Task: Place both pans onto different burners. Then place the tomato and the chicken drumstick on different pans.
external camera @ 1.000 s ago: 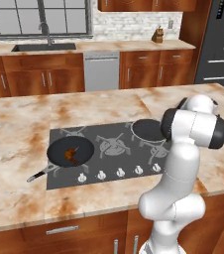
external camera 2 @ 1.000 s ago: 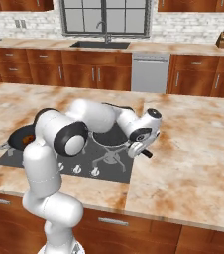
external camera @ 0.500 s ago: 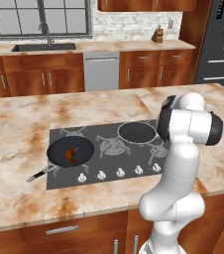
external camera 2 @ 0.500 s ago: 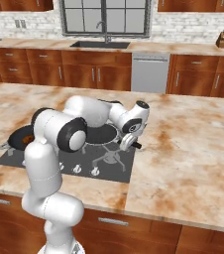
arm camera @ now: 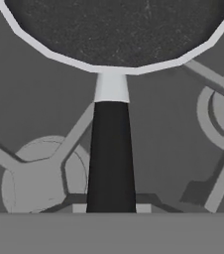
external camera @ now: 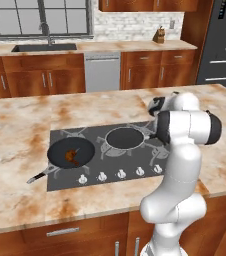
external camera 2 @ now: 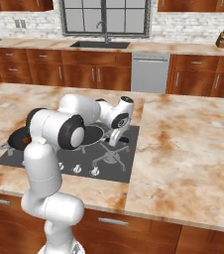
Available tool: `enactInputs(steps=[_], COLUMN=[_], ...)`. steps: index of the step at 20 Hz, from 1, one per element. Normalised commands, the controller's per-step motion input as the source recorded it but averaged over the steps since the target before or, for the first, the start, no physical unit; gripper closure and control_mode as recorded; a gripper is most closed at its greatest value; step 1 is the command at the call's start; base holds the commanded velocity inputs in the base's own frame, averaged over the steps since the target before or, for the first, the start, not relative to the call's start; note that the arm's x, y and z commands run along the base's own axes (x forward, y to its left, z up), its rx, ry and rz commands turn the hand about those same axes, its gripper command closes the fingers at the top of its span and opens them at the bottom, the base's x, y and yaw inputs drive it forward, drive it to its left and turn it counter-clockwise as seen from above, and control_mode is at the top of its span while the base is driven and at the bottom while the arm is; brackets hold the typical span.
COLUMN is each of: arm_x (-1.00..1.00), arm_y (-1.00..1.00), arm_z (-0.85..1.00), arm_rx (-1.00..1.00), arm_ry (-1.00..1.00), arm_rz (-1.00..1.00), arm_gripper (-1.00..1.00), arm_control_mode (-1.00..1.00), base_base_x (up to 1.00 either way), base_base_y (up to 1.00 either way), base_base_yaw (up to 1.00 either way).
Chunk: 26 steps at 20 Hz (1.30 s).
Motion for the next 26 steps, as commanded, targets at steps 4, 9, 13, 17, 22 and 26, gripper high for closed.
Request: enactInputs(steps=[4, 9, 13, 17, 22, 26], arm_x=[0.33, 0.26, 0.01, 0.0, 0.0, 0.0], arm_y=[0.48, 0.23, 0.23, 0.0, 0.0, 0.0], arm_z=[-0.17, -0.3, -0.23, 0.0, 0.0, 0.0], arm_rx=[-0.01, 0.0, 0.0, 0.0, 0.0, 0.0], arm_ry=[0.0, 0.0, 0.01, 0.0, 0.01, 0.0], arm_rz=[0.08, 0.04, 0.05, 0.01, 0.0, 0.0], arm_gripper=[1.0, 1.0, 1.0, 1.0, -1.0, -1.0], arm_control_mode=[-1.0, -1.0, -1.0, -1.0, -1.0, -1.0], base_base_x=[0.0, 0.0, 0.0, 0.0, 0.0, 0.0], base_base_y=[0.0, 0.0, 0.0, 0.0, 0.0, 0.0], base_base_yaw=[0.0, 0.0, 0.0, 0.0, 0.0, 0.0])
